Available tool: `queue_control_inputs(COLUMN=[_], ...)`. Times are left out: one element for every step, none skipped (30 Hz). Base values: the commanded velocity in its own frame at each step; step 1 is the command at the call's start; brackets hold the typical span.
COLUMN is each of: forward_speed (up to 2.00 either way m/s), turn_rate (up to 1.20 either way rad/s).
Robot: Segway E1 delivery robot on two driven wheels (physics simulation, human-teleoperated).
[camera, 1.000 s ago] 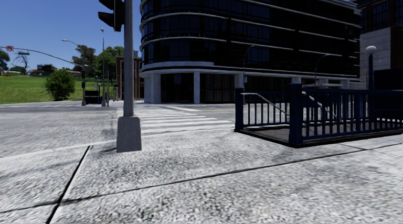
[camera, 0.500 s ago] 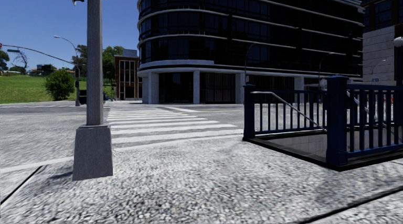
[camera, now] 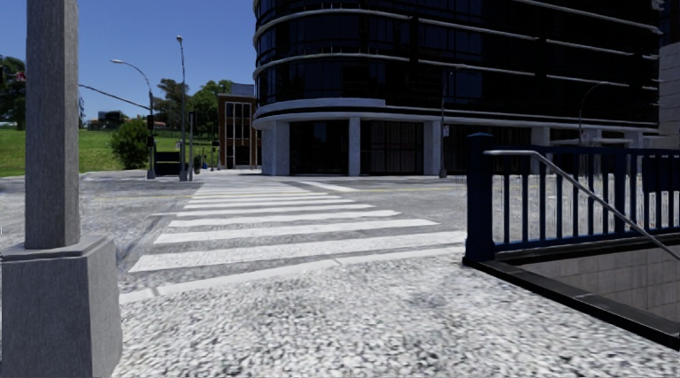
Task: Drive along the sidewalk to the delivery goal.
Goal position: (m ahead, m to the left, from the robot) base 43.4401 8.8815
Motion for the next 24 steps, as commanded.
queue_control_inputs(forward_speed=[2.0, 2.0, 2.0, 2.0, 2.0, 2.0, 2.0, 2.0, 2.0, 2.0, 2.0, 2.0, 2.0, 2.0, 2.0, 2.0, 2.0, 2.0, 2.0, 2.0, 2.0, 2.0, 2.0, 2.0], turn_rate=[0.46, 0.46, 0.46, 0.47, 0.47, 0.47, 0.47, 0.47, 0.47, 0.47, 0.47, 0.47, 0.47, 0.47, 0.47, 0.47, 0.42, 0.36, 0.33, 0.33, 0.33, 0.31, 0.26, 0.26])
